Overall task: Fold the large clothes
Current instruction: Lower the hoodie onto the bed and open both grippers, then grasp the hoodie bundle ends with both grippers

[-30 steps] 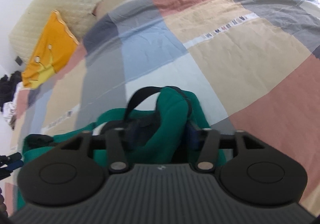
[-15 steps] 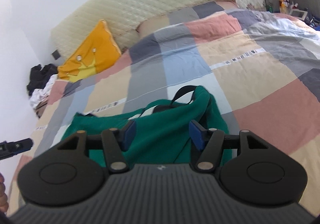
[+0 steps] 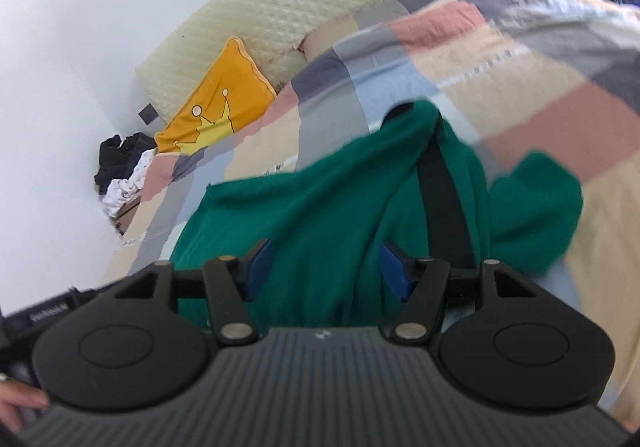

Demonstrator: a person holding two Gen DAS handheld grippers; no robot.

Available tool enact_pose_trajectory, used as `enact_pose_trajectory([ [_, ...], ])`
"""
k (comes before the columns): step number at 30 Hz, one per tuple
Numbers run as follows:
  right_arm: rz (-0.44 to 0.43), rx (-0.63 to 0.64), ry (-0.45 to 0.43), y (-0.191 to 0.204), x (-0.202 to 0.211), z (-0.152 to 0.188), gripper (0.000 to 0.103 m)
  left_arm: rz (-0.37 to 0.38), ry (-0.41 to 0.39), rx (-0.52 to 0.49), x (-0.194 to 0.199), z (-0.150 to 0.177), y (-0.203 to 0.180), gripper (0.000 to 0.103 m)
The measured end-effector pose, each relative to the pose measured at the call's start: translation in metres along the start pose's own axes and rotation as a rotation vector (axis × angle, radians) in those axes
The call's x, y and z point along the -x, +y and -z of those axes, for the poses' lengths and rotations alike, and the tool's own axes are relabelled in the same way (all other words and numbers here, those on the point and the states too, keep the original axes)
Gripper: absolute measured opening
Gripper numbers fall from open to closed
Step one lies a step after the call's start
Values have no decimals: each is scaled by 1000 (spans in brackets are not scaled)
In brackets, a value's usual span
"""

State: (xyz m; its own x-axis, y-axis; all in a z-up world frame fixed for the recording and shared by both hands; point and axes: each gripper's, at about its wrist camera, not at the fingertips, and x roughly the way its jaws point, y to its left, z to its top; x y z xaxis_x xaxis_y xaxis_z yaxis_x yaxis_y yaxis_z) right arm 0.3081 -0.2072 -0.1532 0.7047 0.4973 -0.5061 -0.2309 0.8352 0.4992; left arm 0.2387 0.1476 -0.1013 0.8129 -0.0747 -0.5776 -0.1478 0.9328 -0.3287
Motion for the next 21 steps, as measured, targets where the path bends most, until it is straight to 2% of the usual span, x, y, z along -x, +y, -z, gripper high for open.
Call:
enact_pose_trajectory([
  [3, 13, -13, 18, -2, -4, 8, 62, -11, 22, 30, -9, 14, 8, 64],
  [8, 35, -110, 40, -17, -16, 16, 62, -65, 53, 68, -23, 25, 21, 68],
  [16, -42, -369, 138, -51, -37, 31, 62, -82, 127, 243, -44, 30, 54, 69],
  [21, -104, -512, 183, -63, -51, 40, 64, 16, 189, 434, -60, 39, 82, 69],
])
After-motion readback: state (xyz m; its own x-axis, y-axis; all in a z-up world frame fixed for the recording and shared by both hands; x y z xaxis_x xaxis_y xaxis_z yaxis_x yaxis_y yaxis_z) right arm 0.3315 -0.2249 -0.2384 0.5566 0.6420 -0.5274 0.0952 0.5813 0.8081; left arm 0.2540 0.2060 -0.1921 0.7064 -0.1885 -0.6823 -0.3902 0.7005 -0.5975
